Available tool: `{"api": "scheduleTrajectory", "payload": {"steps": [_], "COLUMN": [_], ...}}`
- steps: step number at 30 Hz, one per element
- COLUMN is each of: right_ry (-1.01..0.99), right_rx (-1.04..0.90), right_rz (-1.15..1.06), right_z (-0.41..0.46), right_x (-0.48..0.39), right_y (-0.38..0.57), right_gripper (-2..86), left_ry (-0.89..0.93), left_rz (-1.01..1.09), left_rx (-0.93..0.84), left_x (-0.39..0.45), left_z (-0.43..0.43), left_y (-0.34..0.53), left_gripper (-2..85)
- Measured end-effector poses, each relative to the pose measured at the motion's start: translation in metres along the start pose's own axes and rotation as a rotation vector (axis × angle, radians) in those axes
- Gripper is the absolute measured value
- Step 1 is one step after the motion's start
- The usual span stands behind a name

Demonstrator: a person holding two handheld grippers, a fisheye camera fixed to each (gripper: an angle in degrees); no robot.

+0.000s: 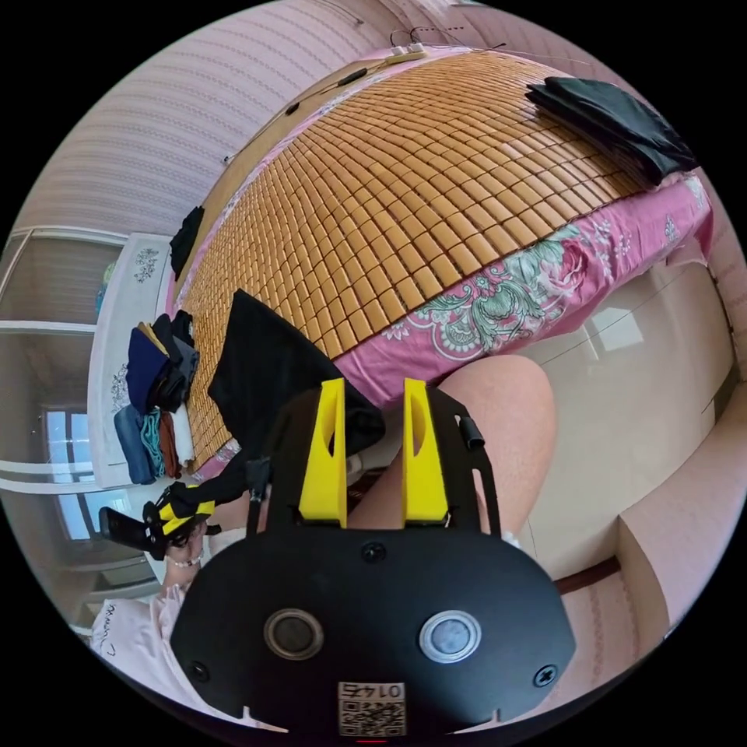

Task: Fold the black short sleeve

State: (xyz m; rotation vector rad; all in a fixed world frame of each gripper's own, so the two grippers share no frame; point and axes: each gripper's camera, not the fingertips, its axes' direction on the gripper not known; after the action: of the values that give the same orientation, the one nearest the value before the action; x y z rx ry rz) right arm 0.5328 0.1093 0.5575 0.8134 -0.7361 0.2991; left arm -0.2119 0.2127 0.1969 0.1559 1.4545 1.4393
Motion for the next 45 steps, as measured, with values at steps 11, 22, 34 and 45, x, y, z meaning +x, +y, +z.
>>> {"api": "scheduleTrajectory", "payload": {"steps": [11,22,34,45], "right_ry": [-0.15,-0.411,-0.377,-0.083], "right_rx": [-0.345,-0.304,-0.325,-0.173], "right_rz": [-0.042,-0.17,-0.384,-0.431], "right_z": [0.036,0.007,-0.027,0.055], "right_x": [0.01,-0.007,-0.085,-0.233], "right_y": [-0.019,-0.015,-0.013,-0.103], "right_gripper": [15.7,2.5,2.2,6.9], "left_ry": [-0.027,-0.01,0.051,-0.138], "left_rz": [-0.042,-0.131,-0.197,-0.829], "left_rx": [0.06,0.121,0.196,0.196], "left_x": [-0.01,-0.037,-0.067,-0.26], "left_z": [-0.035,-0.082,-0.122,-0.12], "left_y": [0.032,0.06,0.081,0.1], "left_gripper": [2.4,2.4,2.1,8.4]}}
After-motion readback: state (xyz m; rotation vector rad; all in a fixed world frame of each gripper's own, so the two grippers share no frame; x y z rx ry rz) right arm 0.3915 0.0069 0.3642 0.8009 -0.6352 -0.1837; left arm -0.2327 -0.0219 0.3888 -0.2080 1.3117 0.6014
